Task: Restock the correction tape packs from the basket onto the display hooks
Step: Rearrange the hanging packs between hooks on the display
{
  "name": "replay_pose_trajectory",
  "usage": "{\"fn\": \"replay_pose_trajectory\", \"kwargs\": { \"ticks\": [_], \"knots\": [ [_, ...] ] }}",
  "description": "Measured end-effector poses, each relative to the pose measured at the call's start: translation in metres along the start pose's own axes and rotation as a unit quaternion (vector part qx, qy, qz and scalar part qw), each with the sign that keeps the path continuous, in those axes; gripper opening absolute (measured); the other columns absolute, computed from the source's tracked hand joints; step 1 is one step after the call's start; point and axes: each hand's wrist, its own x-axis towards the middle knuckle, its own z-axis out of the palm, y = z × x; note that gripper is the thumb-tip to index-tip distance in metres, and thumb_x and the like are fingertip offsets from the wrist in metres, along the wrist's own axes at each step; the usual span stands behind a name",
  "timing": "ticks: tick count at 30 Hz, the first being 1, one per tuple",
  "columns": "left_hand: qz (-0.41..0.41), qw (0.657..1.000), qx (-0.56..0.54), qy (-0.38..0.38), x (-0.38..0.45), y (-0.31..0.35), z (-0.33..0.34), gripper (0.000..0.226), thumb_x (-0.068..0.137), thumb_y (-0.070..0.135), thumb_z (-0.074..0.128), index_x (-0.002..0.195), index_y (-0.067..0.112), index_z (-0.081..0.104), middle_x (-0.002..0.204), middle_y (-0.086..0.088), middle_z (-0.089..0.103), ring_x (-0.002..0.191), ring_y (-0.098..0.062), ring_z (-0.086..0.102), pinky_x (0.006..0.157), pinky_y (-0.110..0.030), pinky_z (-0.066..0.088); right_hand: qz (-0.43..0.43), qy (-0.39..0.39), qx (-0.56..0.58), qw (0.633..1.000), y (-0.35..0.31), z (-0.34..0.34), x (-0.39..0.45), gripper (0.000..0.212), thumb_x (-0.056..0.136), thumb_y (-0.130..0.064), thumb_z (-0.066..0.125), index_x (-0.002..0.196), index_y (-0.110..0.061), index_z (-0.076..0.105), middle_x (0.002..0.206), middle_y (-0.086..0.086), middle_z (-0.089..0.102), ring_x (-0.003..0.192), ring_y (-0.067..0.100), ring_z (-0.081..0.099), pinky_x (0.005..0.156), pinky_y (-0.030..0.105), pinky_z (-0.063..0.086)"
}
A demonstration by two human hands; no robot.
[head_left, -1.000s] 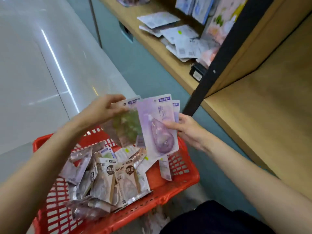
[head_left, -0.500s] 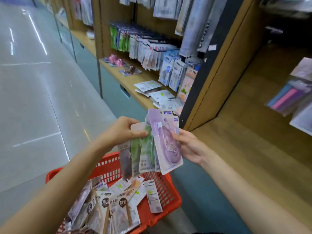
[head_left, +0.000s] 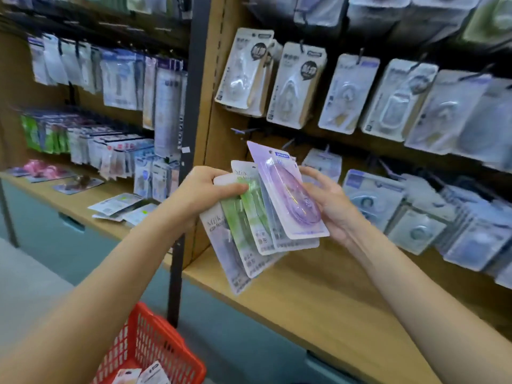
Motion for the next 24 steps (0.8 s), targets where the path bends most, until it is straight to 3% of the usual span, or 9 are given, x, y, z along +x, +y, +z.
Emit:
{"fn": "replay_pose_trajectory", "kwargs": {
  "ticks": [5,8,9,12,14,17,19,21,24],
  "knots": [
    [0.073,0.995,0.010,-0.066,0.012,0.065,0.076,0.004,0.082,0.016,0.069,0.081,0.014,0.072,0.082,-0.005,0.073,0.072,-0.018,0.070,0.068,-0.029,0.058,-0.005,0.049,0.000,0.999,-0.058,-0.065,-0.041,0.039,0.070,-0.007,0.066,0.107,-0.011,0.057,0.084,0.009,0.068,0.060,0.015,0.067,0.052,0.024,0.054],
    [0.105,0.989,0.028,-0.105,0.018,0.092,0.119,0.020,0.082,0.023,0.070,0.067,0.010,0.068,0.067,-0.005,0.070,0.062,-0.012,0.065,0.059,-0.025,0.053,-0.007,0.082,-0.014,0.997,-0.078,-0.103,-0.063,0.030,0.076,-0.008,0.064,0.106,-0.006,0.060,0.084,0.010,0.067,0.061,0.014,0.067,0.052,0.022,0.053],
    [0.112,0.986,0.027,-0.118,0.022,0.099,0.133,0.025,0.082,0.025,0.070,0.066,0.007,0.068,0.068,-0.009,0.071,0.063,-0.013,0.065,0.063,-0.028,0.053,-0.015,0.092,-0.016,0.996,-0.083,-0.115,-0.069,0.022,0.082,-0.005,0.061,0.104,-0.005,0.061,0.079,0.009,0.069,0.060,0.014,0.067,0.051,0.022,0.053],
    [0.136,0.978,0.038,-0.151,0.029,0.118,0.173,0.030,0.084,0.030,0.067,0.088,0.000,0.071,0.092,-0.021,0.070,0.085,-0.027,0.068,0.087,-0.046,0.050,-0.047,0.143,0.007,0.989,-0.093,-0.147,-0.082,0.013,0.089,-0.003,0.055,0.100,-0.004,0.063,0.077,0.010,0.069,0.060,0.016,0.067,0.052,0.024,0.054],
    [0.149,0.975,0.049,-0.155,0.032,0.126,0.197,0.032,0.085,0.033,0.065,0.091,0.003,0.072,0.094,-0.017,0.071,0.091,-0.027,0.067,0.087,-0.042,0.050,-0.061,0.166,0.024,0.984,-0.097,-0.166,-0.090,0.010,0.090,-0.006,0.055,0.097,-0.006,0.062,0.076,0.010,0.069,0.059,0.015,0.067,0.053,0.024,0.054],
    [0.181,0.968,0.061,-0.164,0.032,0.137,0.227,0.043,0.089,0.039,0.058,0.083,-0.002,0.067,0.076,-0.013,0.066,0.073,-0.019,0.058,0.069,-0.032,0.040,-0.085,0.191,0.042,0.977,-0.099,-0.191,-0.100,0.007,0.091,-0.006,0.054,0.093,-0.006,0.061,0.066,0.006,0.068,0.053,0.013,0.064,0.048,0.021,0.051],
    [0.197,0.966,0.075,-0.148,0.030,0.146,0.245,0.056,0.094,0.041,0.049,0.061,-0.004,0.049,0.056,-0.004,0.041,0.057,-0.012,0.039,0.061,-0.029,0.026,-0.111,0.208,0.059,0.970,-0.101,-0.204,-0.106,0.008,0.090,-0.004,0.054,0.087,-0.007,0.060,0.062,0.006,0.066,0.049,0.012,0.063,0.046,0.020,0.050],
    [0.201,0.969,0.063,-0.126,0.027,0.156,0.260,0.054,0.093,0.048,0.044,0.054,0.013,0.031,0.051,0.007,0.028,0.049,-0.009,0.026,0.056,-0.029,0.018,-0.126,0.218,0.075,0.965,-0.104,-0.214,-0.109,0.005,0.087,-0.004,0.056,0.088,-0.008,0.060,0.066,0.008,0.066,0.049,0.013,0.062,0.047,0.021,0.051],
    [0.202,0.962,0.076,-0.168,0.029,0.162,0.275,0.053,0.071,0.071,0.055,0.070,0.018,0.052,0.073,0.005,0.053,0.067,-0.012,0.046,0.068,-0.026,0.036,-0.134,0.226,0.064,0.963,-0.111,-0.229,-0.112,0.012,0.084,-0.007,0.061,0.096,-0.006,0.059,0.071,0.010,0.067,0.054,0.016,0.064,0.050,0.024,0.052]
  ]
}}
